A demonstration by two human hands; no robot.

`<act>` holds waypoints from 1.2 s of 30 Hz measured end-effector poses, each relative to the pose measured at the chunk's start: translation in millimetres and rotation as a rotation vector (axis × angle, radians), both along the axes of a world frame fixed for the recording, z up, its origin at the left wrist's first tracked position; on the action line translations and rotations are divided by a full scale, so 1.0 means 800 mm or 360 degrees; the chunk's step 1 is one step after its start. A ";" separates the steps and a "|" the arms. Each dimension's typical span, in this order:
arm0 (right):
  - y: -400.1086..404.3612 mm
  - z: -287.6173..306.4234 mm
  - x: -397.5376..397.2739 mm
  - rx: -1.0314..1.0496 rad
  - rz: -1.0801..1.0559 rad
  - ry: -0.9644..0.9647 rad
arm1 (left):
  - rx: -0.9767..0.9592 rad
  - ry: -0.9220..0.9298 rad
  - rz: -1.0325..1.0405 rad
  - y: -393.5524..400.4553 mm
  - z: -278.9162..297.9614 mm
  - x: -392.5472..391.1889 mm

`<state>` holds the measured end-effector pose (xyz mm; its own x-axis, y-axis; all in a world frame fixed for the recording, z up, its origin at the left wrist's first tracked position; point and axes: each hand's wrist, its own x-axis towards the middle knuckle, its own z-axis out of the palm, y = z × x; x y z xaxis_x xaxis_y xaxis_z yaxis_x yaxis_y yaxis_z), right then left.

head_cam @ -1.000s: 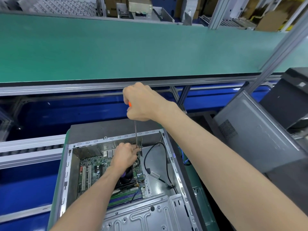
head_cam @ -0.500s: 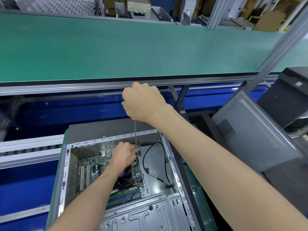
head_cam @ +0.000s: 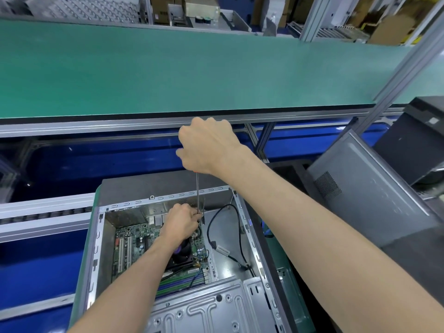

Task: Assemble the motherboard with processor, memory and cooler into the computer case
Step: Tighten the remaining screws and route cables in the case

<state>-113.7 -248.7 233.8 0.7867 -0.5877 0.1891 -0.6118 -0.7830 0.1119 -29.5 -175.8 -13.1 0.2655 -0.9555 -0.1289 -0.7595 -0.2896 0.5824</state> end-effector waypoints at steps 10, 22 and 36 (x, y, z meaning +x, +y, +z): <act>-0.006 0.000 0.000 -0.0077 -0.0028 0.0049 | 0.0017 0.0031 0.0016 -0.001 -0.003 0.002; -0.010 0.001 -0.004 0.0082 -0.0061 0.0009 | 0.0079 0.0029 0.0009 -0.004 -0.004 0.003; -0.010 0.002 0.001 0.0253 0.0008 -0.0031 | 0.0134 0.0064 0.0044 -0.003 0.006 0.000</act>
